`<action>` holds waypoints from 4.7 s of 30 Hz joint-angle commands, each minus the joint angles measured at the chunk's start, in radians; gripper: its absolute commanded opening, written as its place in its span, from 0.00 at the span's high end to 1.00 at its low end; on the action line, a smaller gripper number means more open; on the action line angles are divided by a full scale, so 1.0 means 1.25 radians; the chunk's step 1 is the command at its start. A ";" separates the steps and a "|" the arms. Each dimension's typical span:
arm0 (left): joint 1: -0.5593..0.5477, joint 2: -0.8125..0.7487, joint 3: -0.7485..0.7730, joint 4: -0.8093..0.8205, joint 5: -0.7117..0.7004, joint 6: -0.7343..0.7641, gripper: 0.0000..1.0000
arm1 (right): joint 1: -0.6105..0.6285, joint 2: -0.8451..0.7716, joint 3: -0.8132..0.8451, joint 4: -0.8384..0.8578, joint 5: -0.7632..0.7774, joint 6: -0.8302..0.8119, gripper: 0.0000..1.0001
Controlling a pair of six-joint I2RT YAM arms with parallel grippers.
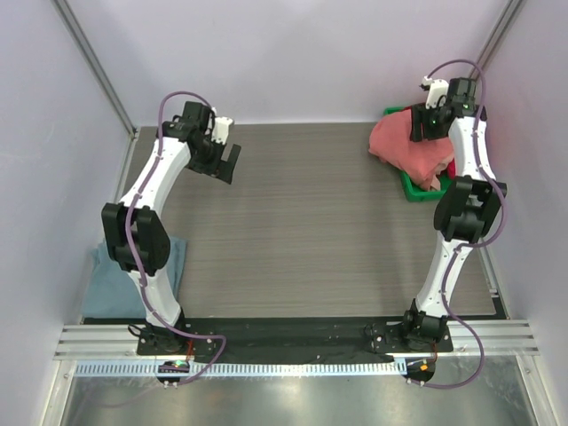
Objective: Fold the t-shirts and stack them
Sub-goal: Grab the tshirt from the pile, then move the tshirt to the center of the board
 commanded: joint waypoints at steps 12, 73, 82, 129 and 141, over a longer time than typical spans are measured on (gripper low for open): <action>-0.031 0.009 0.013 -0.001 -0.051 0.025 0.01 | 0.001 0.039 0.064 0.025 0.029 -0.033 0.96; 0.063 -0.079 -0.016 0.082 -0.274 0.004 0.00 | 0.406 -0.303 -0.196 0.120 0.064 -0.126 0.52; 0.063 -0.058 -0.019 0.079 -0.261 -0.003 0.00 | 0.314 -0.203 -0.192 -0.004 0.228 -0.256 0.46; 0.062 -0.009 0.045 0.071 -0.199 -0.038 0.00 | 0.096 -0.164 0.063 0.058 0.320 -0.318 0.33; 0.063 -0.073 -0.029 0.057 -0.203 0.005 0.00 | 0.414 -0.354 -0.411 -0.066 -0.054 -0.356 0.50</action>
